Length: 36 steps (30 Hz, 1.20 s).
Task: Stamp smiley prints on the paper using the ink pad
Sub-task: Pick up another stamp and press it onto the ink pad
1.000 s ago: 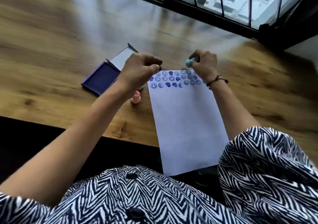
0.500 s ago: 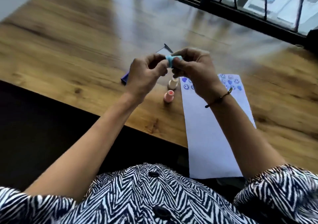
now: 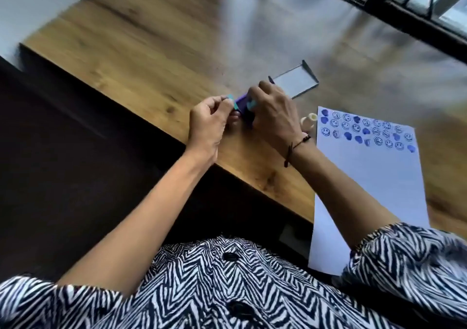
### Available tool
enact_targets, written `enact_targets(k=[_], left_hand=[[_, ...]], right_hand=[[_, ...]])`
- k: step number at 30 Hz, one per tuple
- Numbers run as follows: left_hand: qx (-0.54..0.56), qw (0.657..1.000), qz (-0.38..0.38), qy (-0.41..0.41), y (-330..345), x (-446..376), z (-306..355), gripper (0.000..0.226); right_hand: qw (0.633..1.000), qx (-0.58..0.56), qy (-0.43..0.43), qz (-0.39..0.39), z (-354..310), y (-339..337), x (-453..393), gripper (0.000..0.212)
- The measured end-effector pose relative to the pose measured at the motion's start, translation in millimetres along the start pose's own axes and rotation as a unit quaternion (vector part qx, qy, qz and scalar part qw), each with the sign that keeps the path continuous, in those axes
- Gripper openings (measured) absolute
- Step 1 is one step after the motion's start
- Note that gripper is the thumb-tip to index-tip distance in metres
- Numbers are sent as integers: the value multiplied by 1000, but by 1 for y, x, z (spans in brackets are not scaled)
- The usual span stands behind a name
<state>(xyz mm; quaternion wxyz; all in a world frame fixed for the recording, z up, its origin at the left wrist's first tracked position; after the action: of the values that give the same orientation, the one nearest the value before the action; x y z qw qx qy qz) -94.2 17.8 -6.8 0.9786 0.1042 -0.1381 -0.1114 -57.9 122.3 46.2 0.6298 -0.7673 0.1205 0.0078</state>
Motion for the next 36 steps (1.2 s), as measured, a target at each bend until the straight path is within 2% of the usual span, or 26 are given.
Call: enact_targets(k=[5, 10, 27, 29, 30, 31, 33, 35, 36], left_hand=[[-24, 999, -15, 14, 0, 1, -4, 8], [-62, 998, -22, 20, 0, 2, -6, 7], [-94, 994, -12, 50, -1, 2, -8, 14], [-79, 995, 6, 64, -1, 6, -1, 17], [-69, 994, 12, 79, -1, 11, 5, 15], [-67, 993, 0, 97, 5, 20, 10, 14], [-87, 982, -90, 139, 37, 47, 19, 15], [-145, 945, -218, 196, 81, 86, 21, 19], [-197, 911, -274, 237, 103, 105, 18, 19]], right_hand=[[1000, -26, 12, -7, 6, -10, -10, 18], [998, -21, 12, -62, 2, -4, -9, 15], [992, -94, 69, -43, 3, -14, -9, 19], [980, -155, 121, 4, 19, -33, -4, 22], [967, -196, 155, 58, 32, -49, 3, 20], [949, -227, 186, 114, 50, -64, 15, 18], [916, -254, 258, 170, 90, -79, 49, 15], [888, -287, 327, 151, 122, -74, 83, 17], [880, -297, 347, 134, 133, -69, 96, 18]])
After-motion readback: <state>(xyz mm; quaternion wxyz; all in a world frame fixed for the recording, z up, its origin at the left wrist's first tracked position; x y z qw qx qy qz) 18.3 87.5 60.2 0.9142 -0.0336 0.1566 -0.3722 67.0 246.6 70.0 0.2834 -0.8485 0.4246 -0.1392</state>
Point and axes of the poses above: each hand's wrist, its own x-axis away from the middle knuckle, its own y-axis out of the palm, z = x × y, the point moved 9 cm from there along -x, towards the middle knuckle, and after that the axes turned 1 degree about z, right-handed, at the moved point
